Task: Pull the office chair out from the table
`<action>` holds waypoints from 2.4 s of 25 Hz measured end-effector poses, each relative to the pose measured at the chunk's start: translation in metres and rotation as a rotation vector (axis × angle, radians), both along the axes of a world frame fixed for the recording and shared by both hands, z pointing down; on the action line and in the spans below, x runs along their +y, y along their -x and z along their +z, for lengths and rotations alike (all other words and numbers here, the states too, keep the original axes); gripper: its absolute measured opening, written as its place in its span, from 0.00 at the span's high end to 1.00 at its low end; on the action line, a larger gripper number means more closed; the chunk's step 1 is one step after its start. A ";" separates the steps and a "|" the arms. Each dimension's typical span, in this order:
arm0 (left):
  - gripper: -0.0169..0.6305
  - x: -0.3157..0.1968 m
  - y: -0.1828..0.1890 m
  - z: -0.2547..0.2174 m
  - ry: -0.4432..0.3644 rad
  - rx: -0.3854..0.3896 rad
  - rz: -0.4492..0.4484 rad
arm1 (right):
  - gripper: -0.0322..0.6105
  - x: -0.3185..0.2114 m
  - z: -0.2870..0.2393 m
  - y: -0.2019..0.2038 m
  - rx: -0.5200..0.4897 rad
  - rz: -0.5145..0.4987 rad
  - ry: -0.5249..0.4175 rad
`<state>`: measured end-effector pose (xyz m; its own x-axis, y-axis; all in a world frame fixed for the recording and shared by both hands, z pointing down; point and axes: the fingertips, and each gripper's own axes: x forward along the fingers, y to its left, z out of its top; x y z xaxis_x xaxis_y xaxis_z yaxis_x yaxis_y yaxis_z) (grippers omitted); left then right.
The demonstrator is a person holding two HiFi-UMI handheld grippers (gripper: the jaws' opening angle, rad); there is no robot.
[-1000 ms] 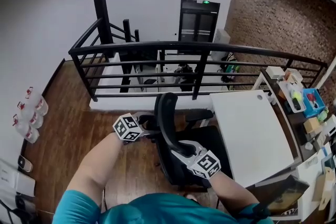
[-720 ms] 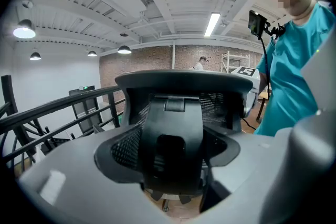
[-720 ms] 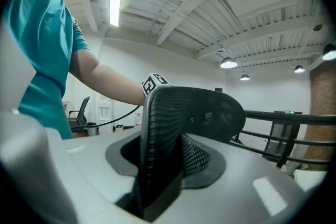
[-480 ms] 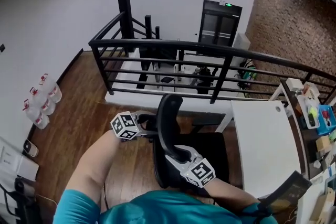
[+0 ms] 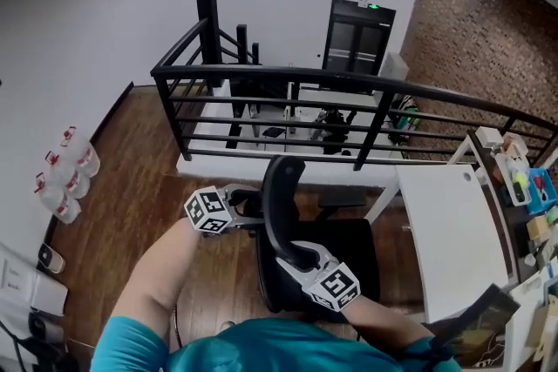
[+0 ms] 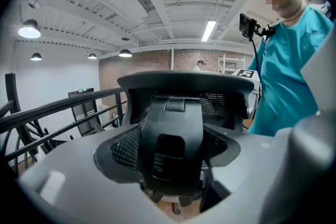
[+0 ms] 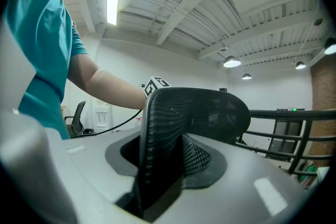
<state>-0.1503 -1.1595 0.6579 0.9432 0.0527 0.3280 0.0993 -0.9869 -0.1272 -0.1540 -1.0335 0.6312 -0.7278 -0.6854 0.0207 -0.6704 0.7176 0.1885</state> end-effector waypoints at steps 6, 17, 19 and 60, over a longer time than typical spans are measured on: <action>0.47 -0.023 0.060 0.000 -0.002 -0.003 0.011 | 0.72 -0.025 0.005 0.058 0.013 0.050 0.018; 0.47 -0.064 0.168 -0.003 0.008 -0.025 -0.034 | 0.74 -0.066 -0.002 0.161 0.064 0.053 0.023; 0.47 -0.071 0.194 -0.001 0.009 -0.033 -0.044 | 0.74 -0.073 0.002 0.185 0.075 0.053 0.029; 0.61 0.057 0.400 -0.082 0.043 0.505 -0.535 | 0.73 -0.011 -0.020 0.165 -0.005 0.007 0.041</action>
<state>-0.5505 -1.1027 0.5759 0.8790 -0.4541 -0.1453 -0.4576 -0.8891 0.0098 -0.3189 -1.0443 0.6110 -0.7230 -0.6894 0.0449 -0.6765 0.7197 0.1559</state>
